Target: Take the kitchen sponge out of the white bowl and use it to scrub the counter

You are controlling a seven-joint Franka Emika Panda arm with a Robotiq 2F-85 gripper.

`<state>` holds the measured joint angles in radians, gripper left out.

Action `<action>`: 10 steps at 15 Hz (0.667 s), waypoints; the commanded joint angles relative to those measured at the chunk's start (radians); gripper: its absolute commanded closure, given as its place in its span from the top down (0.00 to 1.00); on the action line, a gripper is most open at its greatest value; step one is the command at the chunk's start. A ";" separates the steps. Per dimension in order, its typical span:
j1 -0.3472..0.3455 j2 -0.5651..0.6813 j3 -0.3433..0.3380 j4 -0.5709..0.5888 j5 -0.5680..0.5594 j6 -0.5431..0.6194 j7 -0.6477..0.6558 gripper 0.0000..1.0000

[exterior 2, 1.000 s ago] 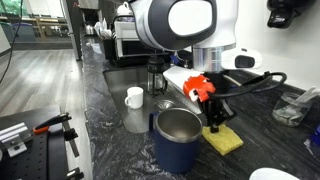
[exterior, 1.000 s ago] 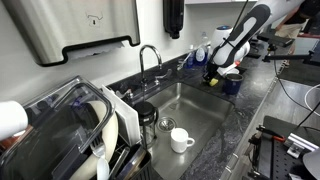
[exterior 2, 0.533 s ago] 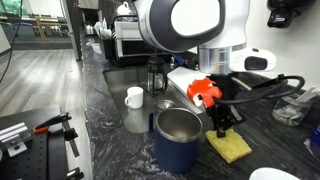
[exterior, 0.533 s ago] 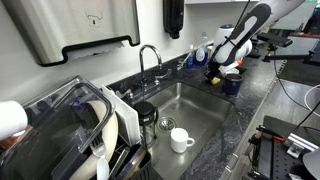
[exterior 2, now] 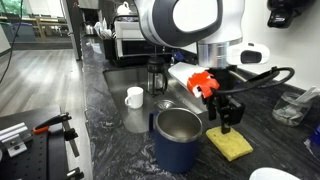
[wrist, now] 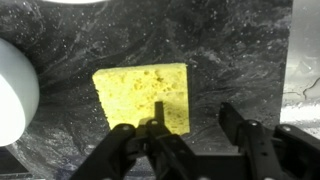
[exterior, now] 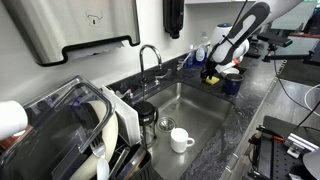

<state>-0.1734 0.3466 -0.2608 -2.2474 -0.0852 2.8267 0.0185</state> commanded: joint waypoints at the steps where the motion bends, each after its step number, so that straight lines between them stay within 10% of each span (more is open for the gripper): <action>1: 0.020 -0.023 -0.017 0.024 -0.024 -0.051 0.041 0.92; 10: 0.003 -0.170 0.027 0.110 -0.005 -0.399 -0.010 1.00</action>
